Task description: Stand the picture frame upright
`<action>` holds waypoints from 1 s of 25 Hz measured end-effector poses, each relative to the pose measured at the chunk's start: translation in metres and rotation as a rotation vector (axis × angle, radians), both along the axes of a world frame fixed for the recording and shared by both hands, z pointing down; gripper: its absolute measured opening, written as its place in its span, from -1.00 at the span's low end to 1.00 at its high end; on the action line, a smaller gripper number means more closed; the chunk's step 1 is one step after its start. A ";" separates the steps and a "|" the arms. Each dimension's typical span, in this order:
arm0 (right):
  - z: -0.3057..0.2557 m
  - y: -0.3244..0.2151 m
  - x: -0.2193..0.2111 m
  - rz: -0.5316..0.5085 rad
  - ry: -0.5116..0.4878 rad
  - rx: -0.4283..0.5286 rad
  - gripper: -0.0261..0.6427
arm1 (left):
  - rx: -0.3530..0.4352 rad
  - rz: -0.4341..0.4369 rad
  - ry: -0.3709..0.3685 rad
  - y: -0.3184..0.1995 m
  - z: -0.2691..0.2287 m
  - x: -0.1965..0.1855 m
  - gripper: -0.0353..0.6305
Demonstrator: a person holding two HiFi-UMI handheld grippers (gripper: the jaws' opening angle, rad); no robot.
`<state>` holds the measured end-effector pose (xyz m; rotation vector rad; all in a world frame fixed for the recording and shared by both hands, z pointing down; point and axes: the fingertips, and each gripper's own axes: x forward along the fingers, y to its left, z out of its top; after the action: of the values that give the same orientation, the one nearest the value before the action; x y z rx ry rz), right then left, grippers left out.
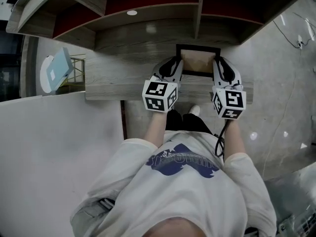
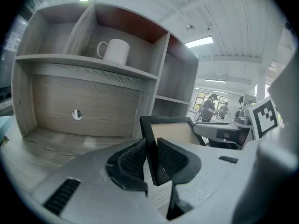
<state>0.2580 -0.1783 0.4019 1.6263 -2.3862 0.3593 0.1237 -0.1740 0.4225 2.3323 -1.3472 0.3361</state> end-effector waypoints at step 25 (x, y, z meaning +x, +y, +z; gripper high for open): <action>0.032 -0.034 -0.027 0.032 0.039 -0.009 -0.71 | 0.001 0.048 0.013 -0.036 0.035 -0.026 -0.65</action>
<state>0.2310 -0.2123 0.4342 1.6539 -2.3295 0.3403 0.0977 -0.2103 0.4579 2.3667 -1.2865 0.3344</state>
